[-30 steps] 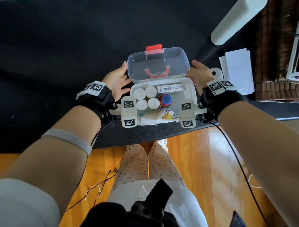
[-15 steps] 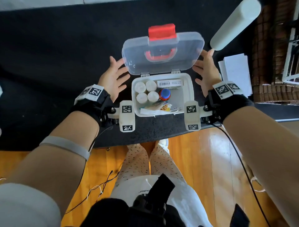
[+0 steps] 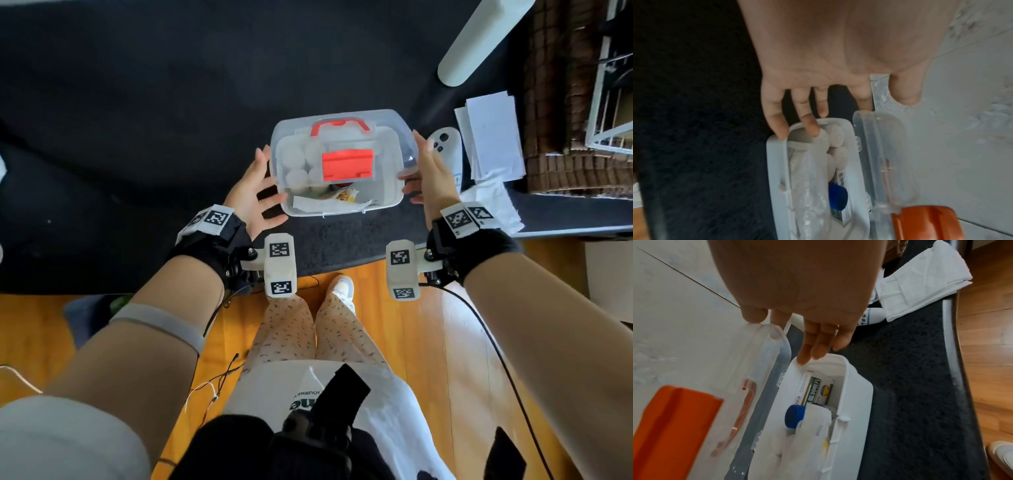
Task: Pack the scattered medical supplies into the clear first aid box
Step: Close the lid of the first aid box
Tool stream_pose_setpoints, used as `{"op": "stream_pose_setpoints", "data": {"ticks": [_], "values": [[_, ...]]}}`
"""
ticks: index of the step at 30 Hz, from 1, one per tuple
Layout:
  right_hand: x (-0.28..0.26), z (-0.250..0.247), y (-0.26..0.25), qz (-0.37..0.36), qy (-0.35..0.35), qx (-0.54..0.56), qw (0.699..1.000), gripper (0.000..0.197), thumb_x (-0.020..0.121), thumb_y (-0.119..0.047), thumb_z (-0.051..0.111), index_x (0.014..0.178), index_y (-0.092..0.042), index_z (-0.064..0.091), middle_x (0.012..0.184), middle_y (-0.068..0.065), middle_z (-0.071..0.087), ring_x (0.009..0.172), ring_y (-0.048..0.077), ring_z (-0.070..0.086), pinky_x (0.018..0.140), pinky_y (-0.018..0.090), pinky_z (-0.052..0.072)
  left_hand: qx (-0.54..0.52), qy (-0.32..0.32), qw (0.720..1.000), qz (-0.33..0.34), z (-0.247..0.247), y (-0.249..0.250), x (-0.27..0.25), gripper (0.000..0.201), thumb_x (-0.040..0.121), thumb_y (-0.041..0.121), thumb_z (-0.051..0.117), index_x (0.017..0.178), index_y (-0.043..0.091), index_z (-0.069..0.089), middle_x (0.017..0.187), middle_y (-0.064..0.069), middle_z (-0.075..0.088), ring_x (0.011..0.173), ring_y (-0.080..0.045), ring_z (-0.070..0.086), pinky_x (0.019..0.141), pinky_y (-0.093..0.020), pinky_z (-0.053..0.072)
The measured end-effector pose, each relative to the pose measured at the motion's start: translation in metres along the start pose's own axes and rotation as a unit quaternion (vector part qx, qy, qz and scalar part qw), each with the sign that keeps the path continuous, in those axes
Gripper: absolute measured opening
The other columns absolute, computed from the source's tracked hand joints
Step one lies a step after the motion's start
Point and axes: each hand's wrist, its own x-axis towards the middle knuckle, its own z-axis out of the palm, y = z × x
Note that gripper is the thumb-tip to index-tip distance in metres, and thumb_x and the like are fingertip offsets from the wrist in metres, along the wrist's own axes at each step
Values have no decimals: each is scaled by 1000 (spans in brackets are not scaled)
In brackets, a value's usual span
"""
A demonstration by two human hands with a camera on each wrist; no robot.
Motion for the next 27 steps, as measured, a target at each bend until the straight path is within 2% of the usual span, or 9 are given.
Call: {"op": "stream_pose_setpoints", "data": {"ticks": [4, 7, 10, 12, 14, 16, 18, 23, 27], "values": [[-13, 3, 3, 72, -74, 58, 993, 47, 91, -60, 20, 137, -48, 21, 79, 8, 56, 52, 17, 53, 49, 27, 47, -1, -2, 1000, -29, 7, -7, -5, 51, 86, 67, 31, 135, 53, 30, 127, 9, 48, 116, -24, 50, 90, -50, 46], [-20, 9, 5, 85, -108, 71, 988, 50, 91, -60, 18, 138, -52, 4, 81, 9, 57, 63, 23, 64, 65, 40, 59, 12, 3, 999, -36, 13, -8, -4, 60, 83, 70, 32, 139, 52, 23, 145, 6, 38, 119, -22, 44, 76, -42, 49], [-21, 11, 9, 89, -116, 80, 986, 51, 91, -60, 20, 137, -53, 0, 79, 10, 57, 69, 27, 67, 78, 50, 58, 40, 10, 998, -43, 14, -10, -3, 63, 83, 70, 31, 141, 52, 14, 152, 5, 28, 120, -22, 38, 71, -36, 46], [-22, 11, 11, 90, -122, 88, 985, 52, 91, -61, 21, 137, -53, -1, 85, 13, 60, 74, 30, 69, 79, 51, 57, 46, -2, 998, -42, 13, -13, -4, 62, 85, 68, 31, 141, 55, 8, 152, 5, 29, 111, -21, 48, 74, -35, 49], [-23, 11, 13, 86, -131, 92, 983, 54, 91, -60, 22, 138, -51, -3, 103, 18, 62, 83, 31, 69, 78, 48, 58, 35, -21, 999, -26, 14, -16, -5, 61, 88, 63, 32, 140, 55, 1, 154, 6, 27, 110, -23, 56, 84, -41, 51], [-23, 13, 15, 80, -137, 106, 982, 55, 91, -59, 24, 139, -49, -4, 121, 18, 59, 89, 30, 70, 79, 44, 59, -2, -25, 1000, -10, 17, -17, -4, 62, 93, 55, 32, 143, 49, -3, 156, 6, 23, 117, -28, 56, 97, -48, 46], [-21, 16, 18, 78, -127, 131, 980, 55, 93, -56, 26, 140, -48, -2, 132, 12, 53, 92, 28, 70, 84, 41, 57, -33, -12, 999, 10, 23, -18, 0, 59, 96, 45, 33, 146, 41, 1, 148, 10, 35, 120, -30, 55, 106, -47, 39], [-18, 15, 25, 75, -105, 140, 982, 58, 95, -42, 37, 142, -43, 3, 130, 10, 53, 101, 30, 66, 89, 44, 54, -27, 39, 998, 42, 28, -24, 7, 54, 97, 19, 42, 146, 26, 19, 141, -2, 46, 115, -21, 56, 106, -38, 40], [-19, 10, 31, 75, -101, 123, 984, 66, 92, -31, 52, 142, -42, 10, 123, 19, 59, 82, 26, 69, 80, 41, 58, 21, 72, 996, 55, 22, -32, 10, 58, 92, 8, 50, 144, 24, 29, 141, -6, 46, 123, -19, 52, 104, -40, 45]]}}
